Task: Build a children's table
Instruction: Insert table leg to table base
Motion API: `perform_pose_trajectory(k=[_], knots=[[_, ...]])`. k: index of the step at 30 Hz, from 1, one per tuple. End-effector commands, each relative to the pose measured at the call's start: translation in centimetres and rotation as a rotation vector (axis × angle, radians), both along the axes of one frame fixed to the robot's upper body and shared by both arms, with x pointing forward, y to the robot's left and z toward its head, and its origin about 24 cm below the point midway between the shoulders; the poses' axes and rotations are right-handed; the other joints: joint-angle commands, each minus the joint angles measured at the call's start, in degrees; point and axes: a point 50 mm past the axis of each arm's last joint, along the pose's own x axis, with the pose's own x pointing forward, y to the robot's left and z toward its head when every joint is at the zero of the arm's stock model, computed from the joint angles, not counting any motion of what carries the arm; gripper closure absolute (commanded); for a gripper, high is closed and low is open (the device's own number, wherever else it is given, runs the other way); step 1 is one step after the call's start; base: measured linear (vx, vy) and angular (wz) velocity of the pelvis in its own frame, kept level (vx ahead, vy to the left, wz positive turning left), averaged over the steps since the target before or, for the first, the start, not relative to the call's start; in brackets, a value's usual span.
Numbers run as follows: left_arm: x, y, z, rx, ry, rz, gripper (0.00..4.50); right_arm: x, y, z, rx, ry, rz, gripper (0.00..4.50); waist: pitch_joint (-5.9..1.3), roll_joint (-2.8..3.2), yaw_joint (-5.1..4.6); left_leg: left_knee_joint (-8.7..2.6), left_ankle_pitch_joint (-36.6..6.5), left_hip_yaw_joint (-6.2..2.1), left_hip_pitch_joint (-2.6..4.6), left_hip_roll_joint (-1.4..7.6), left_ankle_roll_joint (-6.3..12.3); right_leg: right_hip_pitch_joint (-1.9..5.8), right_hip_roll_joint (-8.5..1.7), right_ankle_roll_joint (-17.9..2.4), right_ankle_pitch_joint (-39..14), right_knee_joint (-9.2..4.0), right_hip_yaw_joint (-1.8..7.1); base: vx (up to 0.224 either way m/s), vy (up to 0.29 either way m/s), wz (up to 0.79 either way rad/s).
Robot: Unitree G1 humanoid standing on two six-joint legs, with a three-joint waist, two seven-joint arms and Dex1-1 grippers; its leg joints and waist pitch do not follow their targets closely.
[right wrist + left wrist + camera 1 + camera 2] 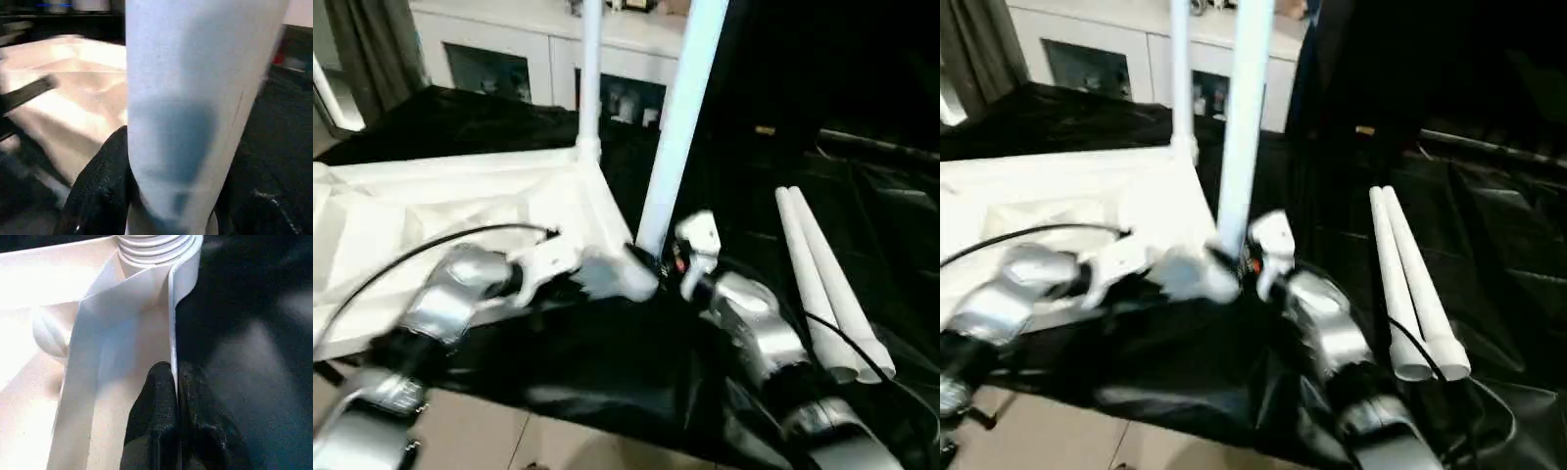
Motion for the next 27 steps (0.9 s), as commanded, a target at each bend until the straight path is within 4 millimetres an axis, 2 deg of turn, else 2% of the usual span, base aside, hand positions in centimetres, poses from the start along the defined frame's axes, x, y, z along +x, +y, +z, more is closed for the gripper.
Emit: perform_pose_trajectory(k=[1,2,3,4,5,6,7,8,9,10,12,14,19,22,24,27], knots=[[1.9,-0.9,1.6,-0.031,-0.109,0.148,4.50,-2.8,-3.2,-8.0,-0.189,0.406,-0.233,2.62,-1.17,1.25,-0.11,-4.58,-24.67,-1.18,1.07,1.97,-3.47,-0.42,-5.30,-7.34,-23.29,-7.16,3.56,0.000,0.000,0.00],[2.2,-1.4,1.5,-0.046,-0.113,0.186,4.50,-2.6,-3.0,-8.0,-0.184,0.416,-0.266,2.62,-1.22,1.13,-0.24,-4.62,-24.24,-1.11,0.95,1.95,-3.55,-0.35,-5.19,-7.41,-22.40,-7.03,3.59,0.000,0.000,0.00],[2.9,-3.0,1.1,-0.080,-0.119,0.286,4.50,-2.1,-2.2,-7.9,-0.162,0.451,-0.346,2.62,-1.37,1.37,-0.14,-4.47,-24.09,-1.00,1.36,1.94,-4.06,-0.72,-5.06,-8.01,-20.64,-6.86,3.64,0.000,0.000,0.00],[2.9,-3.6,1.0,-0.090,-0.114,0.297,4.50,-2.0,-2.1,-7.8,-0.158,0.455,-0.366,2.62,-1.28,1.22,0.11,-4.28,-25.65,-0.88,2.01,1.94,-4.01,-1.16,-5.00,-8.03,-20.60,-7.08,3.73,0.000,0.000,0.00],[3.0,-4.5,0.8,-0.106,-0.104,0.315,4.50,-1.8,-1.8,-7.7,-0.151,0.464,-0.400,2.62,-1.20,1.04,0.08,-4.32,-25.47,-0.85,1.63,1.88,-3.78,-0.96,-5.00,-7.82,-20.21,-7.04,3.80,0.000,0.000,0.00],[3.0,-6.4,0.3,-0.116,-0.110,0.335,4.50,-1.4,-1.2,-7.4,-0.162,0.467,-0.456,2.62,-1.20,0.85,0.02,-4.43,-24.68,-0.78,1.19,1.77,-3.41,-0.70,-4.87,-7.38,-19.56,-7.00,3.99,0.000,0.000,0.00],[3.0,-6.8,0.2,-0.118,-0.108,0.336,4.50,-1.3,-1.1,-7.4,-0.167,0.466,-0.465,2.62,-1.49,0.92,0.27,-4.37,-23.39,-0.82,1.10,1.65,-3.26,-0.54,-4.82,-6.95,-17.63,-6.82,4.01,0.000,0.000,0.00],[3.0,-8.1,-0.2,-0.132,-0.105,0.357,4.50,-0.9,-0.6,-6.8,-0.165,0.455,-0.494,2.62,-1.50,0.84,0.15,-4.56,-22.12,-0.84,0.75,1.74,-2.72,-0.26,-4.71,-6.80,-14.94,-6.68,3.97,0.000,0.000,0.00],[3.0,-8.4,-0.3,-0.131,-0.106,0.363,4.50,-0.7,-0.4,-6.7,-0.170,0.448,-0.498,2.62,-1.48,0.94,0.26,-4.50,-21.93,-0.78,0.72,1.59,-2.58,-0.33,-4.56,-6.59,-14.40,-6.73,3.92,0.000,0.000,0.00],[3.1,-8.5,-0.4,-0.128,-0.109,0.370,4.50,-0.6,-0.1,-6.4,-0.184,0.431,-0.493,2.62,-1.54,0.75,0.30,-4.57,-21.76,-0.81,0.69,1.57,-2.30,-0.20,-4.53,-6.31,-13.89,-6.71,3.85,0.000,0.000,0.00],[3.2,-8.4,-0.4,-0.121,-0.121,0.387,4.50,-0.5,0.1,-6.3,-0.197,0.426,-0.488,2.62,-1.62,0.74,0.29,-4.73,-20.94,-0.87,0.33,1.57,-2.00,0.15,-4.64,-5.77,-12.78,-6.79,3.78,0.000,0.000,0.00],[3.3,-8.3,-0.4,-0.119,-0.121,0.394,4.50,-0.4,0.2,-6.3,-0.203,0.418,-0.490,2.62,-1.50,0.68,0.13,-4.81,-21.36,-0.86,0.31,1.52,-1.89,0.03,-4.56,-5.52,-13.07,-6.89,3.79,0.000,0.000,0.00],[3.5,-7.5,-0.5,-0.102,-0.116,0.418,4.50,-0.4,0.2,-6.4,-0.176,0.447,-0.521,2.62,-1.34,0.45,0.06,-4.97,-23.08,-0.87,0.42,1.51,-1.49,-0.27,-4.87,-4.38,-18.15,-7.60,3.98,0.000,0.000,0.00],[3.5,-7.6,-0.5,-0.102,-0.114,0.406,4.50,-0.3,0.3,-6.3,-0.174,0.448,-0.518,2.62,-1.16,0.66,0.01,-5.20,-24.54,-1.05,0.56,1.63,-1.73,-0.63,-4.94,-3.80,-21.20,-7.97,3.96,0.000,0.000,0.00],[3.5,-7.6,-0.5,-0.103,-0.113,0.399,4.50,-0.2,0.3,-6.2,-0.173,0.447,-0.512,2.62,-1.12,0.57,-0.05,-5.30,-25.68,-1.16,0.59,1.66,-1.87,-0.76,-4.96,-3.52,-22.57,-8.11,3.98,0.000,0.000,0.00],[3.5,-7.7,-0.4,-0.090,-0.122,0.360,4.50,-0.1,0.2,-6.0,-0.185,0.436,-0.490,2.62,-1.28,0.65,-0.09,-5.45,-24.93,-1.16,0.50,1.72,-1.71,-0.65,-5.00,-3.53,-21.76,-8.19,4.01,0.000,0.000,0.00]])
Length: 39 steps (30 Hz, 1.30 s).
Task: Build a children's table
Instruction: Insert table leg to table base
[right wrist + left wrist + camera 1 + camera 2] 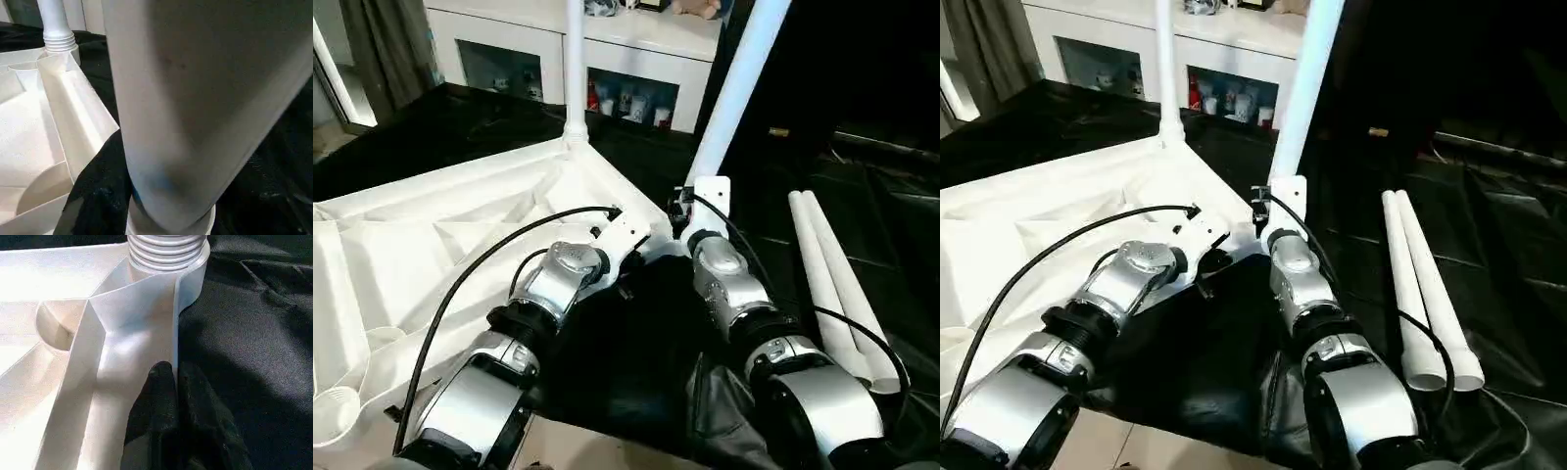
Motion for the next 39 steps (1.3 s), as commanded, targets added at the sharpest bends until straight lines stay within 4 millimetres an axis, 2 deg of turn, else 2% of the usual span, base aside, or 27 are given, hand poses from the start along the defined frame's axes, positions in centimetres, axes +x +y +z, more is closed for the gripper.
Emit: perform_pose_trajectory(k=[1,2,3,4,6,7,9,10,11,12,13,14,15,16,17,19,22,23,25,29,32,39], knots=[[0.6,0.7,1.0,0.020,-0.077,0.017,4.50,-3.8,0.1,-7.0,-0.029,0.339,0.070,2.62,-1.13,0.71,-0.36,-4.43,-23.66,-1.43,0.62,2.36,-1.51,-0.48,-4.99,-4.51,-20.47,-6.50,2.99,0.000,0.000,0.00],[0.1,0.9,1.4,0.014,-0.073,-0.098,4.50,-3.3,-0.1,-6.3,-0.043,0.327,0.177,2.62,-1.08,0.67,-0.35,-4.50,-23.16,-1.45,0.48,2.41,-1.20,-0.38,-5.02,-4.66,-19.76,-6.51,2.98,0.000,0.000,0.00],[-0.1,1.1,1.5,0.014,-0.066,-0.138,4.50,-3.1,-0.1,-6.1,-0.038,0.333,0.222,2.62,-1.23,0.95,-0.45,-4.56,-22.66,-1.53,0.14,2.48,-0.94,-0.12,-5.03,-4.92,-19.21,-6.36,2.93,0.000,0.000,0.00],[-0.2,1.2,1.6,0.013,-0.063,-0.157,4.50,-3.1,-0.1,-6.0,-0.035,0.335,0.243,2.62,-1.40,0.79,-0.47,-4.55,-21.83,-1.59,0.06,2.62,-0.74,0.11,-5.10,-5.13,-18.07,-6.22,2.84,0.000,0.000,0.00],[-1.3,2.6,2.3,0.011,-0.039,-0.321,4.50,-2.6,-0.8,-5.0,-0.041,0.357,0.434,2.62,-1.73,1.15,-1.32,-4.38,-15.72,-1.57,-0.99,2.45,-0.40,1.03,-4.65,-7.21,-8.34,-5.13,2.51,0.000,0.000,0.00],[-1.7,2.9,2.5,0.009,-0.035,-0.371,4.50,-2.6,-1.1,-4.7,-0.052,0.360,0.486,2.62,-1.92,1.29,-1.37,-4.25,-14.67,-1.60,-1.00,2.41,-0.11,1.29,-4.59,-7.67,-6.24,-4.97,2.32,0.000,0.000,0.00],[-2.2,3.8,2.8,0.017,-0.007,-0.431,4.50,-2.4,-1.8,-4.2,-0.069,0.369,0.576,2.62,-2.39,1.26,-1.83,-3.20,-8.04,-1.11,-0.79,2.41,0.93,1.59,-4.33,-10.59,7.28,-3.67,2.28,0.057,-0.013,-0.08],[-2.5,4.3,3.0,0.025,-0.010,-0.466,4.50,-2.4,-2.1,-4.0,-0.065,0.383,0.617,2.62,-2.36,1.47,-1.92,-3.10,-6.58,-1.01,-0.77,2.35,1.17,1.59,-4.19,-11.25,10.24,-3.45,2.22,0.074,-0.013,-0.02],[-3.0,4.8,3.3,0.023,0.002,-0.514,4.50,-2.5,-2.7,-3.7,-0.059,0.405,0.676,2.62,-2.67,1.23,-2.02,-2.50,-3.90,-0.74,-0.38,2.16,2.10,1.81,-3.90,-12.43,16.35,-3.02,2.21,0.060,-0.006,-0.01],[-3.4,5.4,3.6,0.018,0.026,-0.540,4.50,-2.5,-3.3,-3.3,-0.062,0.427,0.727,2.62,-2.86,1.29,-2.07,-2.29,-2.21,-0.80,-0.50,2.08,2.47,2.18,-3.78,-13.04,19.82,-2.55,2.15,0.060,-0.006,-0.01],[-3.6,5.7,3.8,0.021,0.030,-0.561,4.50,-2.5,-3.6,-3.1,-0.073,0.436,0.758,2.62,-2.99,0.93,-2.20,-1.86,1.14,-0.47,-0.47,2.11,3.49,2.28,-3.17,-13.98,27.67,-1.89,1.85,0.000,0.000,0.00],[-3.7,5.8,3.9,0.025,0.029,-0.569,4.50,-2.5,-3.7,-3.1,-0.079,0.438,0.769,2.62,-2.96,1.07,-2.08,-1.74,1.61,-0.43,-0.37,2.17,3.69,2.14,-3.09,-14.21,28.80,-1.76,1.70,0.000,0.000,0.00],[-3.8,6.1,4.1,0.038,0.023,-0.584,4.50,-2.5,-4.1,-2.9,-0.094,0.442,0.793,2.62,-3.03,1.08,-2.00,-1.64,1.88,-0.29,-0.23,2.26,3.77,2.10,-3.29,-14.75,29.53,-1.62,1.73,0.000,0.000,0.00],[-3.7,6.9,4.5,0.070,0.000,-0.594,4.50,-2.6,-4.8,-2.6,-0.134,0.447,0.871,2.62,-3.02,0.35,-1.94,-1.68,1.18,-0.19,-0.22,2.35,3.82,2.30,-3.32,-15.00,28.14,-1.72,1.70,0.000,0.000,0.00],[-3.7,6.9,4.5,0.070,0.000,-0.594,4.50,-2.6,-4.8,-2.6,-0.134,0.447,0.871,2.62,-2.96,0.48,-1.80,-1.70,0.32,-0.14,-0.17,2.36,3.72,2.24,-3.38,-14.97,26.75,-1.84,1.73,0.000,0.000,0.00],[-3.7,7.5,4.9,0.068,-0.008,-0.599,4.50,-2.9,-5.3,-2.3,-0.142,0.450,0.961,2.62,-2.67,0.27,-1.34,-1.97,-3.04,-0.03,0.07,2.64,3.02,1.98,-3.67,-14.83,20.39,-2.27,1.89,0.000,0.000,0.00],[-4.1,8.0,5.3,0.055,-0.010,-0.621,4.50,-3.6,-5.8,-2.1,-0.157,0.441,1.075,2.62,-2.40,0.40,-0.84,-2.19,-6.25,-0.05,0.27,2.94,2.02,1.78,-3.97,-14.26,14.02,-2.75,2.02,0.000,0.000,0.00],[-4.2,8.1,5.3,0.057,-0.008,-0.622,4.50,-3.8,-6.0,-2.2,-0.177,0.438,1.099,2.62,-2.28,0.49,-0.48,-2.35,-7.50,0.02,0.56,3.06,1.29,1.52,-3.97,-14.17,10.61,-2.94,2.07,0.000,0.000,0.00],[-4.4,8.3,5.3,0.059,-0.011,-0.633,4.50,-4.3,-6.1,-2.5,-0.179,0.438,1.138,2.62,-2.21,0.49,-0.32,-2.50,-7.70,-0.09,0.48,3.08,0.56,1.45,-4.13,-13.90,8.67,-2.97,2.10,0.000,0.000,0.00],[-4.7,8.5,5.3,0.038,-0.003,-0.664,4.50,-5.0,-6.1,-3.1,-0.164,0.452,1.191,2.62,-2.16,0.53,-0.25,-2.52,-8.53,-0.07,0.65,3.00,-0.40,1.30,-4.02,-14.04,8.04,-2.96,2.11,0.000,0.000,0.00],[-5.0,8.8,5.1,0.046,0.015,-0.681,4.50,-5.2,-6.1,-3.2,-0.158,0.453,1.205,2.62,-2.18,0.41,-0.27,-2.56,-8.77,-0.10,0.66,2.93,-0.37,1.40,-4.07,-14.13,7.79,-2.96,2.12,0.000,0.000,0.00],[-4.9,9.1,5.0,0.057,0.005,-0.666,4.50,-5.6,-5.9,-4.0,-0.152,0.413,1.167,2.62,-2.48,0.44,-0.12,-2.31,-6.96,-0.16,0.55,2.74,-0.20,1.68,-4.01,-14.29,10.89,-2.66,2.07,0.000,0.000,0.00]])
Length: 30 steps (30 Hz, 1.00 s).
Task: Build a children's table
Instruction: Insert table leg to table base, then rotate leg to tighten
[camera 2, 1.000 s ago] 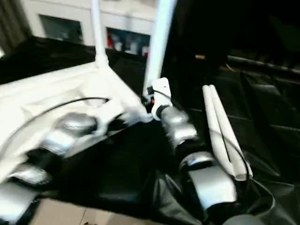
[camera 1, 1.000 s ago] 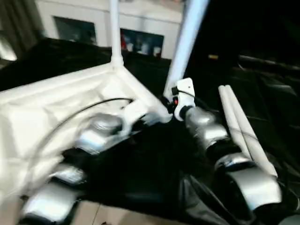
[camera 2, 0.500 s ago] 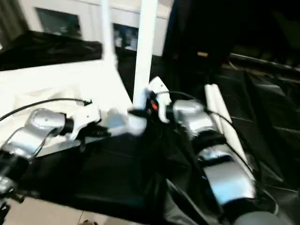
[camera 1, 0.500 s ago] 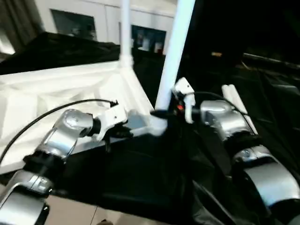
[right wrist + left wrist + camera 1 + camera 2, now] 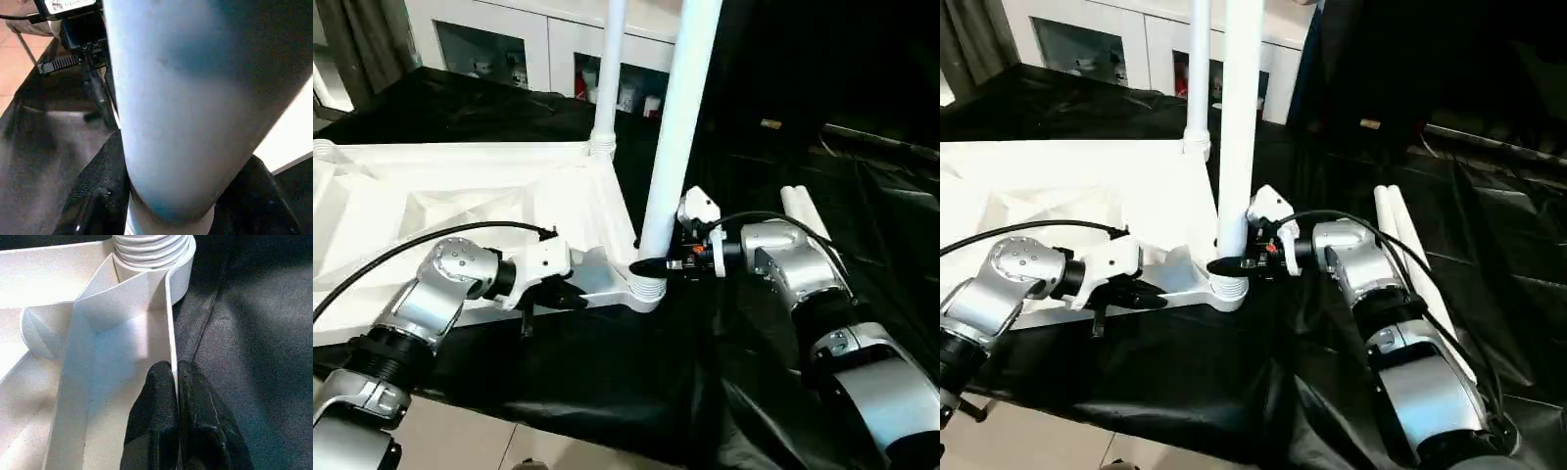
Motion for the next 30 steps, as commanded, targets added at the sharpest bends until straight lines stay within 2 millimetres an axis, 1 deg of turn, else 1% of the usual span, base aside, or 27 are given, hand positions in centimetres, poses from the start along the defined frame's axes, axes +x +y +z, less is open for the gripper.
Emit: perform_pose_trajectory(k=[1,2,5,6,7,8,9,11,13,14,16,17,19,20,22,23,24,25,26,27,28,29,30], knots=[[-0.1,-1.1,2.3,-0.038,-0.071,-0.147,4.50,-2.7,-3.1,-6.7,-0.232,0.214,-0.103,2.62,-2.60,2.09,0.00,-3.10,-6.87,-0.13,1.24,1.97,-0.23,1.88,-4.67,-13.40,10.35,-2.66,2.32,0.000,0.000,0.00],[-0.1,-1.1,2.3,-0.038,-0.071,-0.146,4.50,-2.8,-3.1,-6.8,-0.231,0.214,-0.107,2.62,-2.63,1.95,-0.03,-3.11,-6.95,-0.14,1.27,1.99,-0.37,1.91,-4.61,-13.32,10.44,-2.65,2.31,0.000,0.000,0.00],[0.1,-1.0,2.2,-0.030,-0.085,-0.131,4.50,-2.8,-3.1,-6.9,-0.202,0.189,-0.143,2.62,-2.65,1.96,0.02,-3.10,-7.51,-0.15,1.28,1.98,-0.48,1.92,-4.69,-13.30,10.22,-2.68,2.35,0.000,0.000,0.00],[0.1,-0.9,2.2,-0.029,-0.089,-0.127,4.50,-2.7,-3.0,-6.9,-0.189,0.177,-0.159,2.62,-2.63,2.03,0.04,-3.16,-8.14,-0.19,1.30,1.93,-0.66,1.91,-4.67,-13.24,9.42,-2.73,2.35,0.000,0.000,0.00],[0.2,-0.9,2.2,-0.032,-0.093,-0.122,4.50,-2.6,-3.0,-6.9,-0.174,0.169,-0.185,2.62,-2.53,1.95,-0.02,-3.29,-9.19,-0.20,1.31,1.96,-0.94,1.89,-4.73,-13.15,7.68,-2.88,2.37,0.000,0.000,0.00],[0.2,-0.9,2.2,-0.033,-0.095,-0.120,4.50,-2.6,-3.0,-6.9,-0.167,0.164,-0.194,2.62,-2.53,1.95,-0.02,-3.29,-9.19,-0.20,1.31,1.96,-0.94,1.89,-4.73,-13.15,7.68,-2.88,2.37,0.000,0.000,0.00],[0.2,-0.9,2.3,-0.035,-0.097,-0.118,4.50,-2.6,-2.9,-6.9,-0.154,0.154,-0.210,2.62,-2.44,2.21,-0.01,-3.45,-11.00,-0.30,1.43,2.03,-1.41,1.73,-4.90,-12.97,4.65,-3.09,2.49,0.000,0.000,0.00],[0.1,-0.9,2.2,-0.034,-0.093,-0.119,4.50,-2.8,-2.7,-7.2,-0.126,0.161,-0.221,2.62,-2.31,2.29,-0.08,-3.62,-12.81,-0.35,1.45,2.05,-1.78,1.63,-4.96,-12.80,1.88,-3.38,2.64,0.000,0.000,0.00],[0.1,-0.9,2.1,-0.032,-0.085,-0.124,4.50,-3.1,-2.6,-7.5,-0.123,0.172,-0.218,2.62,-2.30,2.20,-0.13,-3.73,-13.89,-0.44,1.49,2.08,-2.00,1.62,-4.94,-12.61,-0.16,-3.50,2.72,0.000,0.000,0.00],[0.0,-0.9,2.1,-0.032,-0.082,-0.126,4.50,-3.2,-2.6,-7.6,-0.131,0.173,-0.214,2.62,-2.40,2.37,-0.10,-3.69,-13.77,-0.46,1.51,2.05,-2.04,1.64,-4.91,-12.67,0.12,-3.44,2.72,0.000,0.000,0.00],[0.0,-0.9,2.1,-0.032,-0.081,-0.128,4.50,-3.3,-2.6,-7.7,-0.136,0.171,-0.212,2.62,-2.54,2.29,-0.10,-3.50,-12.34,-0.37,1.53,2.04,-1.80,1.64,-4.76,-13.09,3.21,-3.17,2.67,0.000,0.000,0.00],[0.0,-0.9,2.1,-0.033,-0.078,-0.131,4.50,-3.3,-2.7,-7.8,-0.142,0.172,-0.213,2.62,-2.60,2.43,-0.09,-3.42,-11.70,-0.35,1.53,1.98,-1.68,1.67,-4.68,-13.27,4.75,-3.06,2.63,0.000,0.000,0.00],[0.0,-0.9,2.0,-0.034,-0.073,-0.132,4.50,-3.3,-2.9,-7.9,-0.150,0.173,-0.229,2.62,-2.58,2.44,-0.07,-3.40,-11.47,-0.34,1.47,1.94,-1.59,1.71,-4.59,-13.38,5.63,-2.98,2.57,0.000,0.000,0.00],[0.0,-0.9,2.0,-0.034,-0.073,-0.132,4.50,-3.3,-2.9,-7.9,-0.150,0.173,-0.229,2.62,-2.58,2.44,-0.07,-3.40,-11.47,-0.34,1.47,1.94,-1.59,1.71,-4.59,-13.38,5.63,-2.98,2.57,0.000,0.000,0.00],[0.1,-1.0,2.0,-0.041,-0.068,-0.124,4.50,-3.2,-3.2,-8.3,-0.175,0.171,-0.282,2.62,-2.47,2.30,-0.12,-3.46,-12.36,-0.34,1.51,1.96,-1.68,1.65,-4.64,-13.30,4.17,-3.10,2.59,0.000,0.000,0.00],[0.1,-1.0,1.9,-0.044,-0.068,-0.120,4.50,-3.2,-3.2,-8.4,-0.180,0.171,-0.299,2.62,-2.39,2.36,-0.18,-3.52,-12.74,-0.35,1.50,1.92,-1.81,1.58,-4.67,-13.23,3.26,-3.18,2.65,0.000,0.000,0.00],[0.4,-1.1,1.8,-0.053,-0.072,-0.075,4.50,-2.8,-3.5,-8.8,-0.190,0.160,-0.413,2.62,-2.29,2.37,-0.26,-3.66,-13.91,-0.42,1.51,1.96,-2.03,1.54,-4.75,-13.06,1.36,-3.35,2.67,0.000,0.000,0.00],[0.6,-1.1,1.7,-0.056,-0.074,-0.057,4.50,-2.7,-3.6,-8.9,-0.193,0.157,-0.457,2.62,-1.95,2.41,-0.54,-3.96,-15.31,-0.45,1.65,1.92,-2.78,1.13,-4.78,-12.88,-1.42,-3.57,2.81,0.000,0.000,0.00],[1.0,-1.1,1.4,-0.064,-0.081,0.000,4.50,-2.3,-3.9,-9.2,-0.200,0.145,-0.579,2.62,-1.99,2.40,-0.57,-4.03,-16.38,-0.61,1.69,1.88,-3.14,1.24,-4.88,-12.65,-3.34,-3.70,2.80,0.000,0.000,0.00],[1.2,-1.1,1.3,-0.067,-0.083,0.023,4.50,-2.2,-4.0,-9.3,-0.202,0.140,-0.623,2.62,-1.81,2.37,-0.91,-4.24,-18.02,-0.70,1.72,1.82,-4.10,1.06,-4.98,-12.07,-7.29,-3.94,2.93,0.000,0.000,0.00],[1.6,-1.2,1.1,-0.072,-0.092,0.070,4.50,-2.0,-4.2,-9.6,-0.207,0.134,-0.704,2.62,-1.87,2.36,-0.86,-4.27,-18.93,-0.80,1.88,1.85,-4.23,1.06,-5.15,-11.73,-9.26,-4.19,2.94,0.000,0.000,0.00],[1.9,-1.2,1.0,-0.077,-0.104,0.110,4.50,-2.0,-4.4,-9.8,-0.210,0.135,-0.771,2.62,-1.64,2.31,-1.07,-4.30,-20.27,-0.82,1.92,1.88,-4.37,0.68,-5.19,-10.80,-12.32,-4.58,3.09,0.000,0.000,0.00],[2.3,-1.4,0.7,-0.084,-0.111,0.160,4.50,-1.9,-4.5,-10.1,-0.207,0.141,-0.850,2.62,-1.64,2.31,-1.07,-4.30,-20.27,-0.82,1.92,1.88,-4.37,0.68,-5.19,-10.80,-12.32,-4.58,3.09,0.000,0.000,0.00]])
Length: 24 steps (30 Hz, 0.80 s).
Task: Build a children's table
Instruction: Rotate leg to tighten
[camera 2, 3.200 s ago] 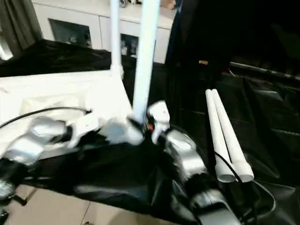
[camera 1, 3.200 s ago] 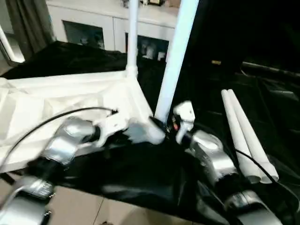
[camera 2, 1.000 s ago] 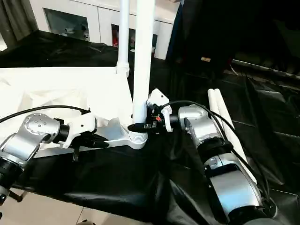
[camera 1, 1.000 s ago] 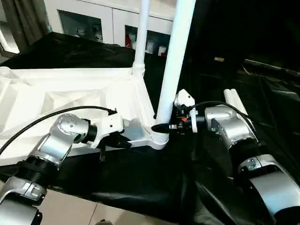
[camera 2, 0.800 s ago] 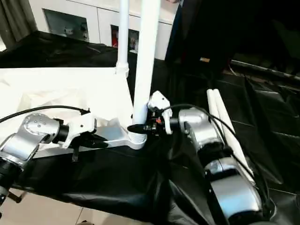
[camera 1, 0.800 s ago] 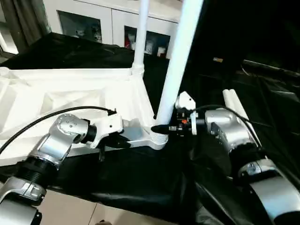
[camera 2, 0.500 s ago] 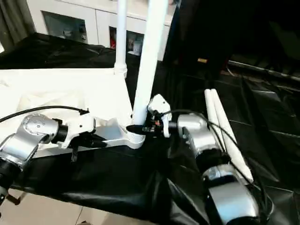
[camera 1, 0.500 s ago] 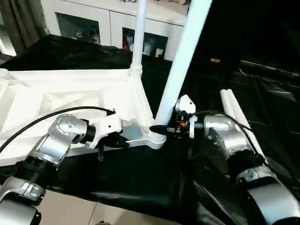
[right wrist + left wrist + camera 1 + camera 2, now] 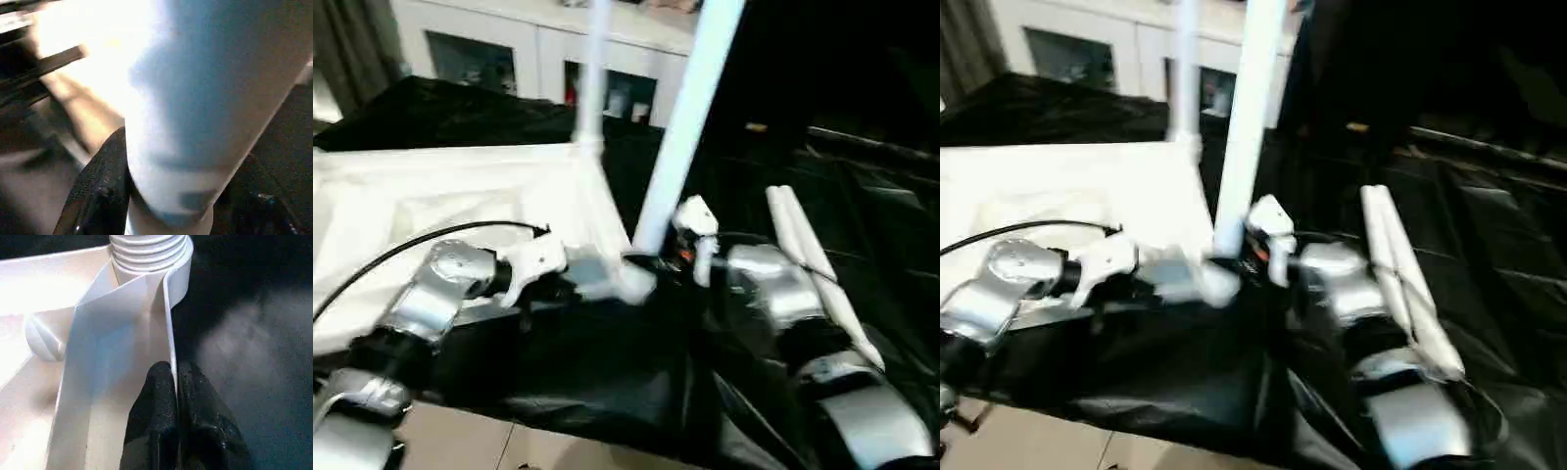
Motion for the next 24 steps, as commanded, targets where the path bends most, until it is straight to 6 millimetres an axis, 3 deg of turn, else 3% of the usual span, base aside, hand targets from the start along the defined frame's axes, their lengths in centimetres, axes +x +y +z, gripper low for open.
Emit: perform_pose_trajectory(k=[1,2,4,5,6,7,8,9,13,17,24], knots=[[1.0,-1.0,1.6,-0.047,-0.071,0.009,4.50,-2.6,-6.4,-8.0,-0.239,0.318,-0.428,2.62,-1.47,2.32,-0.05,-4.43,-21.80,-0.82,1.31,1.98,-4.16,0.00,-5.11,-10.14,-14.89,-5.66,3.04,0.000,0.000,0.00],[1.5,-2.0,0.9,-0.059,-0.068,0.085,4.50,-2.7,-6.0,-8.5,-0.204,0.361,-0.548,2.62,-1.27,2.73,0.11,-4.38,-22.52,-0.86,1.37,1.87,-4.23,-0.17,-5.15,-9.79,-16.13,-5.80,3.09,0.000,0.000,0.00],[1.8,-3.9,0.2,-0.073,-0.063,0.141,4.50,-2.6,-5.0,-8.7,-0.183,0.391,-0.614,2.62,-1.09,2.21,0.18,-4.35,-24.42,-1.01,1.52,1.75,-3.55,-0.38,-5.33,-8.67,-21.12,-6.26,3.13,0.000,0.000,0.00],[2.0,-5.0,-0.1,-0.077,-0.060,0.184,4.50,-2.5,-4.3,-8.7,-0.169,0.408,-0.635,2.62,-1.04,2.89,0.18,-4.39,-24.56,-1.07,1.46,1.79,-3.50,-0.38,-5.41,-8.48,-21.36,-6.22,3.21,0.000,0.000,0.00],[2.0,-6.1,-0.4,-0.078,-0.054,0.215,4.50,-2.4,-3.8,-8.6,-0.161,0.417,-0.658,2.62,-0.99,2.76,0.10,-4.44,-24.80,-1.00,1.58,1.89,-3.48,-0.57,-5.37,-8.27,-21.72,-6.41,3.21,0.000,0.000,0.00],[2.0,-6.6,-0.5,-0.079,-0.050,0.221,4.50,-2.3,-3.6,-8.6,-0.160,0.418,-0.672,2.62,-1.02,2.81,0.29,-4.33,-25.27,-0.96,1.83,1.89,-3.28,-0.78,-5.29,-8.12,-21.64,-6.49,3.22,0.000,0.000,0.00],[1.7,-8.9,-0.7,-0.104,-0.036,0.214,4.50,-2.1,-2.8,-8.4,-0.116,0.450,-0.719,2.62,-1.15,2.83,0.54,-4.40,-23.78,-1.00,1.22,1.76,-2.69,-0.36,-5.32,-7.61,-20.18,-6.43,3.18,0.000,0.000,0.00],[1.7,-8.9,-0.7,-0.104,-0.036,0.214,4.50,-2.1,-2.8,-8.4,-0.116,0.450,-0.719,2.62,-1.19,2.86,0.59,-4.46,-23.40,-1.03,1.12,1.77,-2.63,-0.33,-5.28,-7.40,-19.57,-6.39,3.17,0.000,0.000,0.00],[1.2,-12.9,-0.7,-0.105,-0.049,0.203,4.50,-1.6,-1.2,-7.7,-0.156,0.431,-0.739,2.62,-1.39,2.87,0.96,-4.38,-22.03,-0.81,1.02,1.65,-1.97,-0.48,-4.99,-6.63,-16.16,-6.34,3.13,0.000,0.000,0.00],[1.4,-13.2,-0.5,-0.100,-0.067,0.241,4.50,-1.6,-0.6,-7.7,-0.168,0.431,-0.750,2.62,-1.36,2.82,0.93,-4.46,-20.39,-0.81,0.40,1.58,-1.67,-0.12,-4.83,-6.39,-12.72,-6.06,2.92,0.000,0.000,0.00],[1.7,-12.4,-0.6,-0.078,-0.073,0.270,4.50,-1.6,-0.2,-7.6,-0.175,0.427,-0.749,2.62,-1.01,2.71,0.70,-4.81,-24.33,-1.05,0.57,1.57,-1.94,-0.58,-5.02,-4.80,-18.83,-6.79,2.97,0.000,0.000,0.00]])
